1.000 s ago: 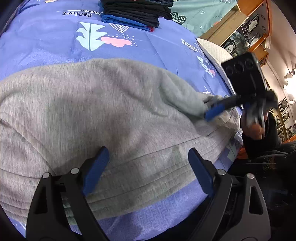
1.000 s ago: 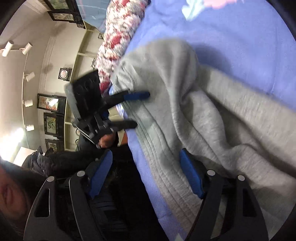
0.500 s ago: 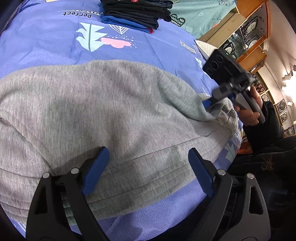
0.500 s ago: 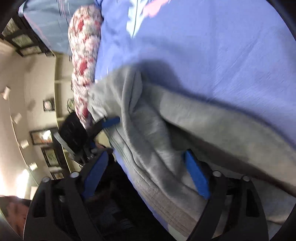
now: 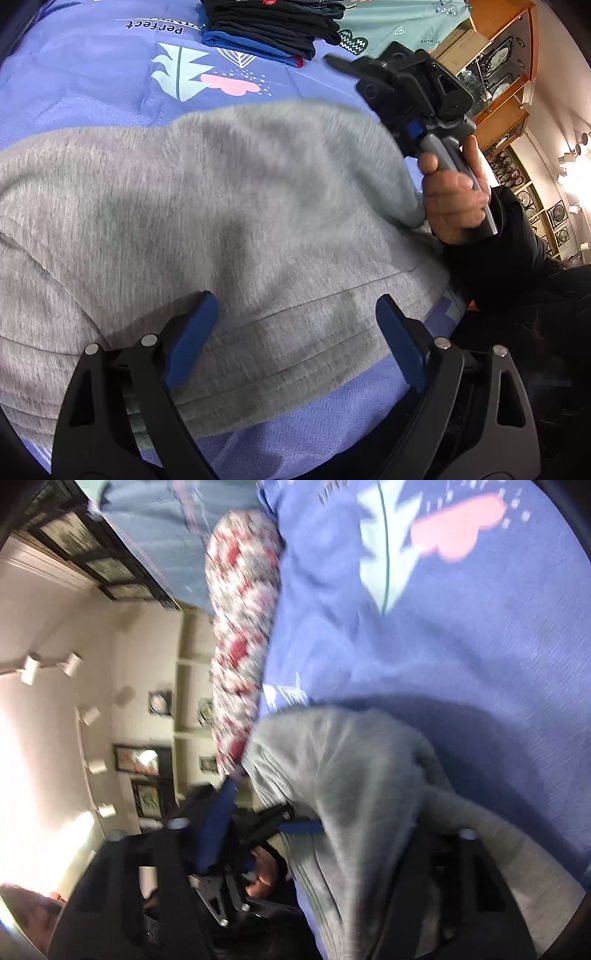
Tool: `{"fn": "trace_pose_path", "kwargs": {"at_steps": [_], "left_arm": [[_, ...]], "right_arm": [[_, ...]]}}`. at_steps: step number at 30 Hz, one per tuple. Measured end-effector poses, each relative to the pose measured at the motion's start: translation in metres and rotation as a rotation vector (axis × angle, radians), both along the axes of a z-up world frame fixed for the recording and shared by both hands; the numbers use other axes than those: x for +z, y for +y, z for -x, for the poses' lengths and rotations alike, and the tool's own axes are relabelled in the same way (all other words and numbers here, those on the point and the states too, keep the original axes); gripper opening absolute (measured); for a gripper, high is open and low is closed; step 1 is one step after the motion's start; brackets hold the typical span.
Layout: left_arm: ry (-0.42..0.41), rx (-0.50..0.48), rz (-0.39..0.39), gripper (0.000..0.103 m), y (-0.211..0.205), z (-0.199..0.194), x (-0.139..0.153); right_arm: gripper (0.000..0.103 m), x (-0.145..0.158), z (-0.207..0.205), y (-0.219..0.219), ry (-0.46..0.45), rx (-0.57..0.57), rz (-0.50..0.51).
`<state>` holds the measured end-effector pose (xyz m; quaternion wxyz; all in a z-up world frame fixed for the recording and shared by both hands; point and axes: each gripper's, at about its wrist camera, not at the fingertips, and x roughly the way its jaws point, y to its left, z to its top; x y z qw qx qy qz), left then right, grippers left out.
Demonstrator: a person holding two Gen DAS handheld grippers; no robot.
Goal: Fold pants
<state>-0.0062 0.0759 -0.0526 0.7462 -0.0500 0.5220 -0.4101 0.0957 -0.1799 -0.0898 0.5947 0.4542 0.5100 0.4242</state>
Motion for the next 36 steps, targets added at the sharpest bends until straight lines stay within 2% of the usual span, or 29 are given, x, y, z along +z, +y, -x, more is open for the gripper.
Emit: {"fn": "trace_pose_path", "kwargs": {"at_steps": [1, 3, 6, 9, 13, 16, 18, 20, 21, 24, 25, 26, 28, 29, 30, 31, 32, 33, 36], "left_arm": [[0.001, -0.003, 0.006, 0.089, 0.001, 0.000, 0.000], [0.001, -0.009, 0.017, 0.089, 0.002, 0.000, -0.001], [0.004, -0.013, 0.022, 0.089, 0.003, 0.000, -0.001], [0.002, -0.018, 0.016, 0.089, 0.003, 0.002, -0.001], [0.001, -0.016, 0.019, 0.089, 0.008, 0.004, -0.001], [-0.001, -0.014, 0.009, 0.089, 0.011, 0.007, 0.001], [-0.005, -0.014, -0.009, 0.089, 0.011, 0.008, 0.005], [-0.021, -0.018, -0.020, 0.089, 0.013, 0.010, 0.016], [-0.043, -0.018, -0.015, 0.089, 0.015, 0.011, 0.024], [-0.141, -0.004, 0.025, 0.089, 0.020, 0.010, 0.052], [-0.168, 0.025, 0.028, 0.092, 0.022, 0.004, 0.059], [-0.169, 0.049, 0.025, 0.093, 0.024, -0.004, 0.060], [-0.156, 0.104, -0.020, 0.093, 0.029, -0.026, 0.050], [-0.136, 0.152, -0.086, 0.093, 0.035, -0.042, 0.035], [-0.091, 0.196, -0.126, 0.088, 0.042, -0.054, 0.018], [-0.026, 0.235, -0.133, 0.079, 0.053, -0.065, 0.000], [-0.016, 0.254, -0.097, 0.077, 0.063, -0.067, -0.007], [-0.032, 0.251, -0.087, 0.076, 0.066, -0.063, -0.005], [-0.043, 0.262, -0.098, 0.076, 0.071, -0.054, -0.001]], "right_arm": [[0.043, 0.007, 0.000, -0.010, -0.021, -0.046, -0.032], [0.042, 0.016, 0.005, -0.020, -0.036, -0.085, -0.086], [0.042, 0.028, 0.012, -0.010, -0.082, -0.080, -0.085], [0.038, 0.031, 0.005, -0.021, -0.123, -0.141, 0.056], [0.007, 0.014, -0.009, -0.028, -0.094, -0.172, 0.346], [0.004, 0.016, -0.012, -0.023, -0.103, -0.109, 0.473], [0.005, 0.020, -0.011, -0.024, -0.106, -0.027, 0.502], [0.005, 0.030, -0.010, -0.033, -0.098, 0.040, 0.472], [0.005, 0.038, -0.007, -0.037, -0.117, 0.046, 0.478], [0.014, 0.067, 0.008, -0.037, -0.220, 0.055, 0.488], [0.019, 0.070, 0.012, -0.033, -0.242, 0.056, 0.476], [0.019, 0.070, 0.014, -0.027, -0.249, 0.064, 0.480], [0.019, 0.060, 0.013, -0.015, -0.231, 0.088, 0.531], [0.020, 0.050, 0.009, -0.010, -0.197, 0.097, 0.576], [0.021, 0.042, 0.004, -0.007, -0.163, 0.090, 0.617], [0.026, 0.033, 0.002, -0.013, -0.134, 0.070, 0.659], [0.029, 0.030, -0.001, -0.018, -0.120, 0.053, 0.677], [0.035, 0.029, 0.000, -0.030, -0.113, 0.020, 0.688], [0.038, 0.042, 0.011, -0.076, -0.111, -0.106, 0.686]]}}
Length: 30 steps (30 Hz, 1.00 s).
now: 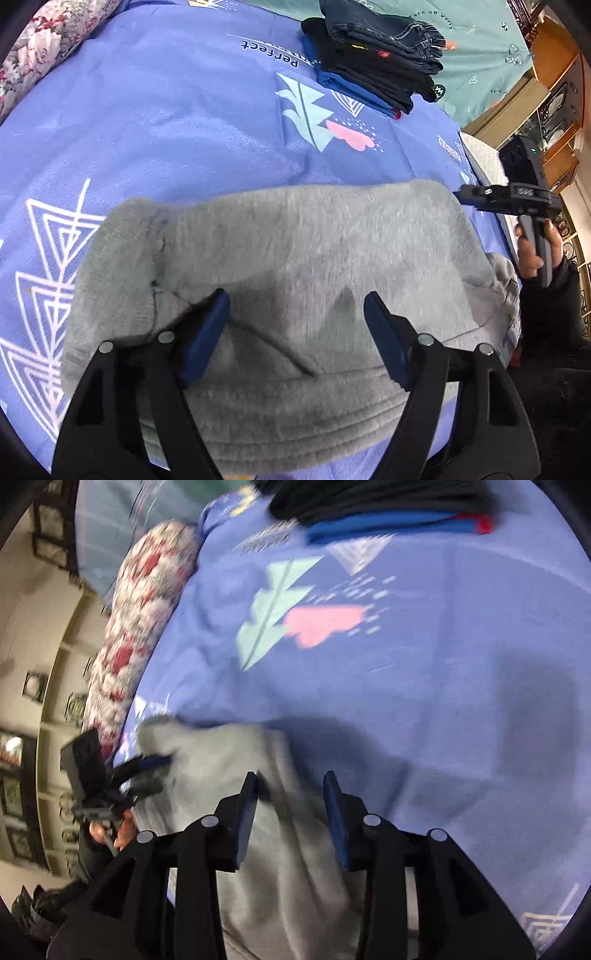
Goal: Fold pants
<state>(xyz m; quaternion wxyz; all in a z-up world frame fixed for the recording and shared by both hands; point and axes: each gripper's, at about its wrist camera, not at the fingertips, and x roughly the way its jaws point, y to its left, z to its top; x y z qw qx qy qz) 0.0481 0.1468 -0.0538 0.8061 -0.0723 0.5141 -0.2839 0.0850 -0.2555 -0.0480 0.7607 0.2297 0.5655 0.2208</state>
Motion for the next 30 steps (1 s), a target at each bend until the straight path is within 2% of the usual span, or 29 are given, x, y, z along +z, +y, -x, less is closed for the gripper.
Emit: {"fn": "trace_pose_path", "kwargs": {"at_steps": [3, 5, 6, 8, 13, 16, 18, 20, 24, 26, 27, 28, 29, 30], "left_arm": [[0.000, -0.001, 0.002, 0.076, 0.004, 0.004, -0.001], [0.001, 0.002, 0.001, 0.076, 0.006, 0.007, -0.001], [-0.002, 0.001, -0.003, 0.076, 0.007, 0.008, -0.001], [-0.011, -0.001, -0.020, 0.077, 0.002, 0.007, 0.001], [-0.013, -0.014, -0.029, 0.089, -0.007, 0.005, 0.001], [-0.019, -0.019, -0.041, 0.092, -0.012, 0.006, 0.001], [-0.022, -0.017, -0.045, 0.092, -0.013, 0.006, 0.001], [-0.021, -0.014, -0.042, 0.092, -0.013, 0.006, 0.000], [-0.020, -0.010, -0.041, 0.092, -0.013, 0.006, 0.000], [-0.023, -0.009, -0.040, 0.092, -0.013, 0.006, 0.000], [-0.025, -0.010, -0.040, 0.092, -0.013, 0.007, 0.000], [-0.026, -0.011, -0.040, 0.092, -0.013, 0.007, 0.001], [-0.027, -0.012, -0.040, 0.092, -0.013, 0.008, 0.001], [-0.027, -0.013, -0.040, 0.092, -0.014, 0.008, 0.001]], "right_arm": [[0.045, 0.028, 0.029, -0.035, -0.066, -0.059, 0.020], [0.057, 0.042, 0.055, -0.055, -0.103, -0.105, 0.070], [0.059, 0.047, 0.071, -0.067, -0.120, -0.137, 0.101], [0.066, 0.052, 0.098, -0.091, -0.137, -0.195, 0.207], [0.066, 0.046, 0.169, -0.163, -0.066, -0.387, 0.459], [0.066, 0.042, 0.211, -0.203, -0.027, -0.520, 0.453], [0.068, 0.038, 0.230, -0.217, -0.012, -0.566, 0.443], [0.076, 0.031, 0.241, -0.222, -0.010, -0.566, 0.417], [0.076, 0.005, 0.234, -0.221, 0.053, -0.536, 0.449], [0.076, -0.005, 0.232, -0.223, 0.073, -0.547, 0.392], [0.069, -0.005, 0.233, -0.223, 0.061, -0.541, 0.376], [0.039, -0.005, 0.234, -0.220, 0.054, -0.527, 0.383], [0.013, 0.001, 0.238, -0.217, 0.034, -0.518, 0.411], [0.012, 0.013, 0.244, -0.214, -0.001, -0.532, 0.430]]}}
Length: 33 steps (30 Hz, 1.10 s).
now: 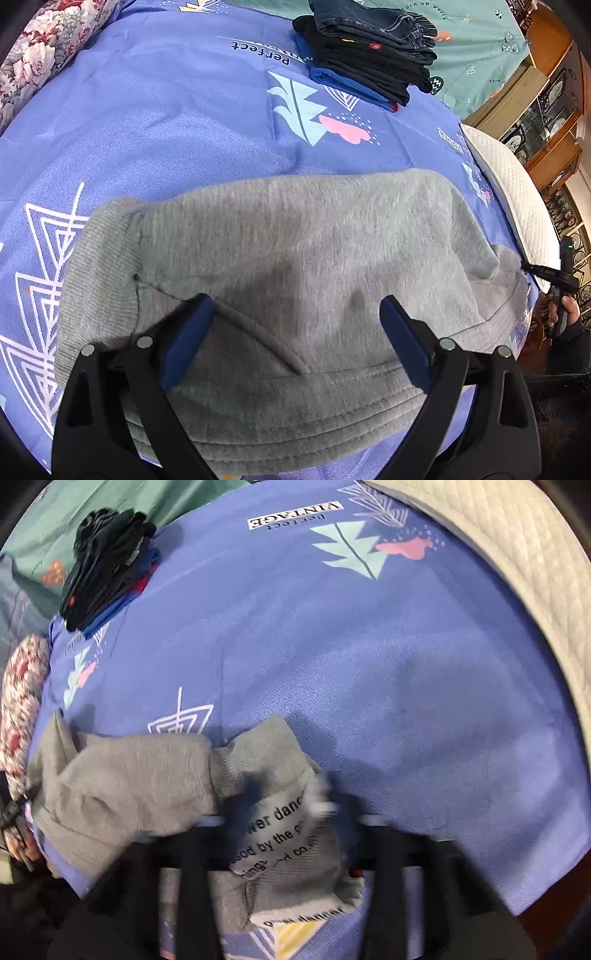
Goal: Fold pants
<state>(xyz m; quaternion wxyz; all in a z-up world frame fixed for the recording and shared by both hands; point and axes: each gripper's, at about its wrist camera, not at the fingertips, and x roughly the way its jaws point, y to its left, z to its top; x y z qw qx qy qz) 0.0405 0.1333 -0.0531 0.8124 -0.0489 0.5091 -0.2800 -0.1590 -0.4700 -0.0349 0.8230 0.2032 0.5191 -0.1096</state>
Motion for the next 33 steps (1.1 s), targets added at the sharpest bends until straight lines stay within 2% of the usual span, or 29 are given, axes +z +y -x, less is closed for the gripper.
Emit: {"fn": "trace_pose_path", "kwargs": {"at_steps": [5, 8, 10, 12, 13, 15, 16, 18, 19, 20, 22, 23, 25, 26, 27, 28, 29, 31, 33], "left_arm": [[0.000, -0.002, 0.005, 0.093, 0.001, 0.000, 0.000], [0.001, -0.010, 0.012, 0.093, 0.001, 0.000, 0.000], [-0.003, -0.013, 0.011, 0.093, 0.002, 0.002, 0.000], [-0.005, -0.018, 0.010, 0.092, 0.002, 0.003, 0.000], [-0.006, -0.021, 0.008, 0.092, 0.002, 0.003, 0.000], [-0.008, -0.024, 0.005, 0.092, 0.002, 0.004, 0.001], [-0.010, -0.026, 0.003, 0.092, 0.002, 0.005, 0.001], [-0.010, -0.026, -0.003, 0.092, 0.001, 0.005, 0.001], [-0.009, -0.025, -0.004, 0.092, 0.001, 0.005, 0.001], [-0.010, -0.025, -0.005, 0.092, 0.001, 0.006, 0.001], [-0.014, -0.028, -0.016, 0.092, 0.000, 0.007, 0.001], [-0.021, -0.031, -0.028, 0.092, 0.000, 0.010, 0.000], [-0.032, -0.040, -0.055, 0.093, -0.003, 0.013, -0.001], [-0.037, -0.046, -0.068, 0.093, -0.003, 0.015, -0.001], [-0.040, -0.051, -0.074, 0.092, -0.002, 0.017, -0.002], [-0.040, -0.055, -0.074, 0.092, 0.000, 0.019, -0.002], [-0.041, -0.056, -0.068, 0.092, 0.002, 0.021, -0.002], [-0.039, -0.051, -0.064, 0.092, 0.005, 0.023, 0.000], [-0.031, -0.036, -0.046, 0.092, 0.007, 0.026, 0.007]], "right_arm": [[0.006, 0.069, 0.041, 0.025, -0.174, -0.022, 0.116], [0.006, 0.085, 0.068, 0.026, -0.221, -0.101, 0.170], [0.004, 0.083, 0.084, 0.015, -0.226, -0.199, 0.204], [0.000, 0.064, 0.091, -0.001, -0.162, -0.263, 0.194], [0.000, 0.051, 0.092, -0.006, -0.127, -0.268, 0.147], [0.000, 0.032, 0.087, 0.002, -0.067, -0.229, 0.117], [0.000, 0.032, 0.085, 0.008, -0.063, -0.209, 0.113], [0.000, 0.044, 0.081, 0.016, -0.114, -0.182, 0.108], [0.004, 0.054, 0.080, 0.020, -0.154, -0.173, 0.110], [0.015, 0.061, 0.078, 0.025, -0.190, -0.154, 0.100], [0.026, 0.071, 0.066, 0.043, -0.251, -0.062, 0.056], [0.028, 0.071, 0.058, 0.052, -0.251, -0.020, 0.055], [0.035, 0.056, 0.038, 0.068, -0.192, 0.038, 0.083], [0.035, 0.032, 0.025, 0.071, -0.092, 0.033, 0.097], [0.035, 0.004, 0.015, 0.068, 0.011, 0.021, 0.061], [0.031, -0.013, 0.011, 0.066, 0.045, 0.024, 0.011], [0.031, -0.018, 0.010, 0.068, 0.033, 0.037, 0.013], [0.031, -0.007, 0.011, 0.072, 0.022, 0.060, 0.042], [0.032, 0.009, 0.015, 0.073, -0.066, 0.069, 0.037]]}}
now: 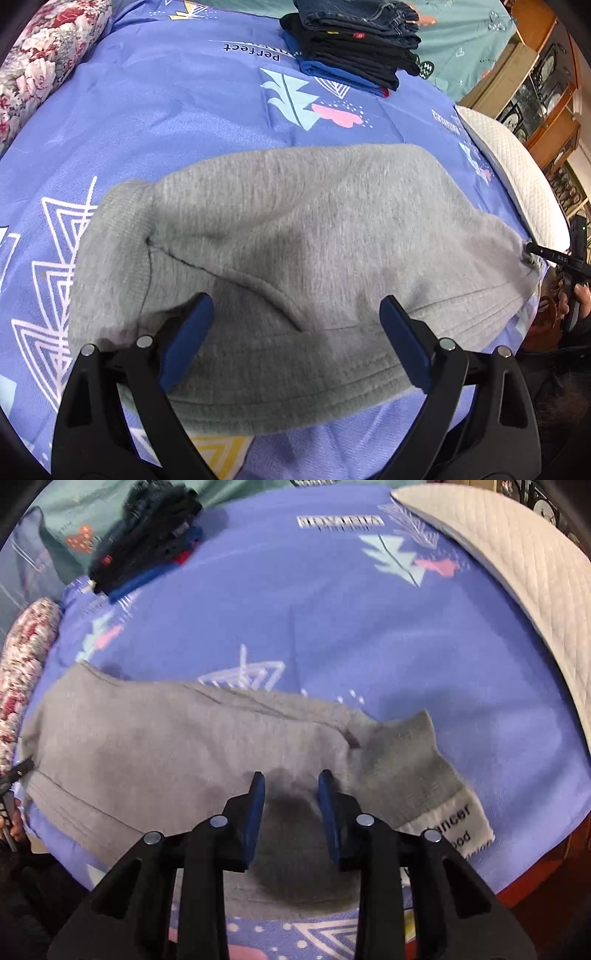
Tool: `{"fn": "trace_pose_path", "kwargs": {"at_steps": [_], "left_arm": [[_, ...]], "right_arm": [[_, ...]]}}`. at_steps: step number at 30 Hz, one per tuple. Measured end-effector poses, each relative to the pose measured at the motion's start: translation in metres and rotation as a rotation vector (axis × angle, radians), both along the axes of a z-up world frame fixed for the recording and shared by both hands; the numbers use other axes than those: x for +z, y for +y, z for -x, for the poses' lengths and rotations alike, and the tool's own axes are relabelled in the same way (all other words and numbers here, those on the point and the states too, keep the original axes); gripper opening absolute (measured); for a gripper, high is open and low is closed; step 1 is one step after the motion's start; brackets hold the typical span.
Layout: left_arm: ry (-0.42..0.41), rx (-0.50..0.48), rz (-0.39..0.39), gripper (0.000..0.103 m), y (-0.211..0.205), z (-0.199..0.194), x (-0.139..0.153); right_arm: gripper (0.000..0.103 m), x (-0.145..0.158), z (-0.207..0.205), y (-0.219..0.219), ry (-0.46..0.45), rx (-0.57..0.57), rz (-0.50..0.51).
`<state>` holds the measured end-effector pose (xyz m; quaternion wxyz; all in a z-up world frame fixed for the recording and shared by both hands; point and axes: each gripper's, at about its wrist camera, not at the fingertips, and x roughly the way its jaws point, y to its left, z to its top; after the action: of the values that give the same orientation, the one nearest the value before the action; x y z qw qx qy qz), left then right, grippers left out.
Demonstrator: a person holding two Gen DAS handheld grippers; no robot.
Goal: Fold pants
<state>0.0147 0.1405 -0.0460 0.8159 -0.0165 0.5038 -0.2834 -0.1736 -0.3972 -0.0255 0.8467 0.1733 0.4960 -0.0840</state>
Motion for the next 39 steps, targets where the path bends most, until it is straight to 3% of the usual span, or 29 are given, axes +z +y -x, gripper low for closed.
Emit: {"fn": "trace_pose_path", "kwargs": {"at_steps": [3, 7, 9, 11, 16, 20, 22, 24, 26, 28, 30, 34, 37, 39], "left_arm": [[-0.010, -0.035, 0.043, 0.092, -0.010, 0.010, 0.018], [-0.096, -0.192, 0.059, 0.093, -0.056, 0.043, 0.043], [-0.072, -0.265, -0.013, 0.094, -0.085, 0.052, 0.030], [-0.009, -0.262, -0.127, 0.094, -0.096, 0.048, -0.001], [-0.059, -0.291, -0.199, 0.094, -0.094, 0.067, -0.001], [-0.068, -0.291, -0.226, 0.094, -0.093, 0.072, 0.006], [-0.053, -0.287, -0.189, 0.094, -0.090, 0.071, 0.013], [-0.044, -0.295, -0.101, 0.094, -0.087, 0.066, 0.027], [-0.082, -0.303, -0.010, 0.094, -0.089, 0.063, 0.047], [-0.109, -0.305, 0.050, 0.094, -0.094, 0.060, 0.058], [-0.101, -0.303, 0.078, 0.094, -0.105, 0.053, 0.058], [0.013, -0.301, 0.092, 0.094, -0.123, 0.039, 0.034], [0.046, -0.287, 0.090, 0.094, -0.122, 0.036, 0.024], [0.059, -0.268, 0.100, 0.094, -0.113, 0.037, 0.019]], "right_arm": [[0.032, 0.015, -0.002, 0.004, -0.060, 0.022, 0.001], [0.034, 0.006, -0.017, 0.006, -0.019, 0.031, -0.010], [0.035, -0.027, -0.033, -0.001, 0.106, 0.018, -0.034], [0.038, -0.027, -0.044, 0.001, 0.077, 0.039, -0.014], [0.034, -0.027, -0.054, -0.007, 0.050, 0.030, -0.017], [0.036, -0.026, -0.053, -0.003, -0.001, 0.019, 0.004], [0.037, -0.023, -0.033, -0.007, -0.060, -0.016, -0.028], [0.043, -0.006, -0.011, -0.014, -0.126, -0.068, -0.094], [0.060, 0.014, 0.019, -0.026, -0.182, -0.133, -0.175], [0.076, 0.026, 0.049, -0.037, -0.181, -0.214, -0.192], [0.076, 0.026, 0.071, -0.044, -0.157, -0.265, -0.247], [0.076, -0.001, 0.087, -0.045, -0.084, -0.302, -0.391], [0.078, -0.019, 0.075, -0.033, -0.033, -0.306, -0.370], [0.078, -0.022, 0.060, -0.028, -0.030, -0.302, -0.288]]}}
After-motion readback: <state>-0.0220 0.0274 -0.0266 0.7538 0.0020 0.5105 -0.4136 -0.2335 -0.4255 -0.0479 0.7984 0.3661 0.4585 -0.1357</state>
